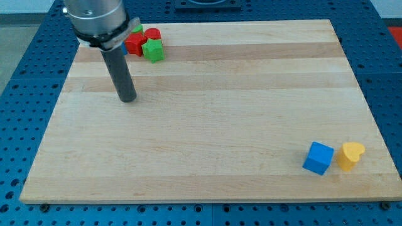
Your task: Nudge the blue triangle a bit right
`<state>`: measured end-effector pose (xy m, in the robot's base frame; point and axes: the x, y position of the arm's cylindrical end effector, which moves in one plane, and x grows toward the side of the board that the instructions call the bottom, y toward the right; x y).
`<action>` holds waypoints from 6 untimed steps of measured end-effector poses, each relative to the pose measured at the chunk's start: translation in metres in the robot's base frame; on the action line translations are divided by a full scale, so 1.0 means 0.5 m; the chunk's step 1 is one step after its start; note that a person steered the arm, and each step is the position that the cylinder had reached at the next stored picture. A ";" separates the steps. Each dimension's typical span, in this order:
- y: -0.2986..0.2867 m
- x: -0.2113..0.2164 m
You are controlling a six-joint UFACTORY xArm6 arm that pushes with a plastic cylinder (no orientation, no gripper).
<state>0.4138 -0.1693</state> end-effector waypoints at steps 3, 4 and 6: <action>-0.132 -0.136; -0.152 -0.186; -0.117 -0.276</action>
